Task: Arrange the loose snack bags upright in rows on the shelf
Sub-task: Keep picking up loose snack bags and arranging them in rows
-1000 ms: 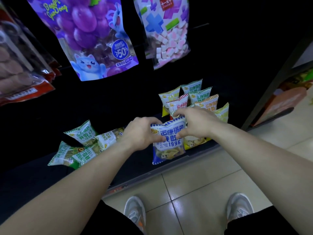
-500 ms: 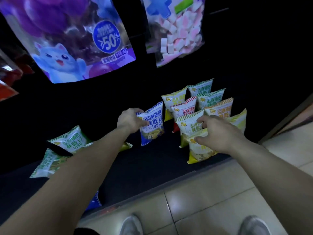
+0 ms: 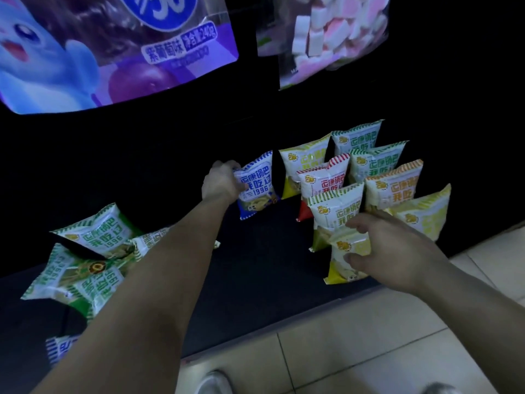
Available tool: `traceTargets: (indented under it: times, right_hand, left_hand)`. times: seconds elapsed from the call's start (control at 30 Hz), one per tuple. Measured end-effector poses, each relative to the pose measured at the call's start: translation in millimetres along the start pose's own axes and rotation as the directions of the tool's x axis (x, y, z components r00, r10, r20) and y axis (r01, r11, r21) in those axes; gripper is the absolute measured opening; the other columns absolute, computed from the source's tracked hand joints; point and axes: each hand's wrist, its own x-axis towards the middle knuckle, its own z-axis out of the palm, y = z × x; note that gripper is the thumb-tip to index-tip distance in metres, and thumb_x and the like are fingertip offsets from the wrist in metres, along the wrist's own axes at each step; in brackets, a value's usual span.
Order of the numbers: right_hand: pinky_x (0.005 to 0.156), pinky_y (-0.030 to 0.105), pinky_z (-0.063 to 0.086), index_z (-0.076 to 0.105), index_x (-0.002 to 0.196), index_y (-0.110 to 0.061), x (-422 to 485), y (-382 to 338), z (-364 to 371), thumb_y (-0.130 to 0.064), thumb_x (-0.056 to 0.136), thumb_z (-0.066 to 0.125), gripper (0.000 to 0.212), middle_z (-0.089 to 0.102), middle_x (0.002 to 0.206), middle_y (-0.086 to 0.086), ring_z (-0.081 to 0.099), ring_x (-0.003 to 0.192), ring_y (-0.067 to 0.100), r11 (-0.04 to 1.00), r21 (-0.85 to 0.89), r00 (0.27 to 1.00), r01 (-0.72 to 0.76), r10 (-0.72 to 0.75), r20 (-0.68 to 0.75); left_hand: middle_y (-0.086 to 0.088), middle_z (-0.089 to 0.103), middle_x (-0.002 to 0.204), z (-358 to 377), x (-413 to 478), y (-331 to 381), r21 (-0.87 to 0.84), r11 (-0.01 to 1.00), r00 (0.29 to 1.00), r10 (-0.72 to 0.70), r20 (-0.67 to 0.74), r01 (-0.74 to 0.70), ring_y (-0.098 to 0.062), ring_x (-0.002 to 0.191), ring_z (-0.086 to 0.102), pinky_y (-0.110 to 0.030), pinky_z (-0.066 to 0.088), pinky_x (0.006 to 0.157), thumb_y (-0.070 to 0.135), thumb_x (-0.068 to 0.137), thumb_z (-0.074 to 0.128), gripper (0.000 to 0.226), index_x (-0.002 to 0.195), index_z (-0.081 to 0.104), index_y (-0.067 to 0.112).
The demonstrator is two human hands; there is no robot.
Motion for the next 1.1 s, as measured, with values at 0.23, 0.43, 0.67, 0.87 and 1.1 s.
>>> traceTargets:
  times: [0.23, 0.43, 0.67, 0.87, 1.1]
  right_hand:
    - [0.090, 0.036, 0.049, 0.041, 0.144, -0.033, -0.5, -3.5, 2.1, -0.048, 0.085, 0.068, 0.066, 0.046, 0.135, -0.007, 0.049, 0.123, 0.017, 0.999, -0.033, 0.999, -0.024, 0.026, 0.040]
    - [0.093, 0.038, 0.048, 0.042, 0.143, -0.031, -2.7, -31.1, -0.9, -0.046, 0.087, 0.065, 0.062, 0.044, 0.138, -0.004, 0.048, 0.126, 0.022, 0.992, -0.113, 0.997, 0.056, -0.049, 0.067]
    - [0.100, 0.041, 0.043, 0.040, 0.147, -0.028, -21.7, -91.4, -7.2, -0.045, 0.088, 0.066, 0.067, 0.042, 0.140, 0.001, 0.045, 0.129, 0.027, 0.972, -0.129, 0.979, 0.194, -0.184, 0.089]
    - [0.096, 0.041, 0.044, 0.041, 0.147, -0.027, -40.7, -141.3, 4.2, -0.045, 0.087, 0.067, 0.068, 0.041, 0.145, 0.001, 0.044, 0.129, 0.026, 0.950, -0.116, 0.957, 0.289, -0.282, 0.074]
    - [0.095, 0.041, 0.047, 0.040, 0.147, -0.028, -28.8, -180.1, 47.8, -0.048, 0.088, 0.066, 0.067, 0.043, 0.141, 0.000, 0.048, 0.125, 0.024, 0.934, -0.165, 0.942, 0.316, -0.289, 0.171]
  left_hand:
    - [-0.013, 0.048, 0.133, -1.8, -12.3, 1.2, 0.424, 0.895, 0.970, 0.208, -0.127, -0.136, -0.037, 0.119, 0.047, -0.047, 0.042, 0.093, 0.038, 0.086, 0.070, 0.062, 0.139, 0.047, 0.018]
    - [-0.010, 0.046, 0.139, -37.9, -33.9, 3.0, 0.384, 0.904, 0.977, 0.213, -0.021, -0.189, -0.032, 0.125, 0.045, -0.044, 0.043, 0.096, 0.045, 0.087, 0.067, 0.065, 0.143, 0.044, 0.021]
    - [-0.005, 0.046, 0.139, -115.1, -120.6, -18.7, 0.350, 0.904, 0.932, 0.121, 0.342, -0.246, -0.026, 0.124, 0.049, -0.038, 0.045, 0.098, 0.053, 0.088, 0.062, 0.061, 0.141, 0.047, 0.025]
    - [-0.003, 0.047, 0.138, -156.7, -209.3, -78.4, 0.335, 0.921, 0.910, 0.047, 0.413, -0.199, -0.025, 0.122, 0.051, -0.037, 0.045, 0.098, 0.055, 0.090, 0.059, 0.057, 0.138, 0.048, 0.027]
    - [-0.005, 0.044, 0.150, -168.1, -239.2, -179.3, 0.313, 0.950, 0.926, -0.108, 0.361, -0.011, -0.025, 0.131, 0.049, -0.039, 0.044, 0.102, 0.061, 0.087, 0.059, 0.074, 0.147, 0.039, 0.024]
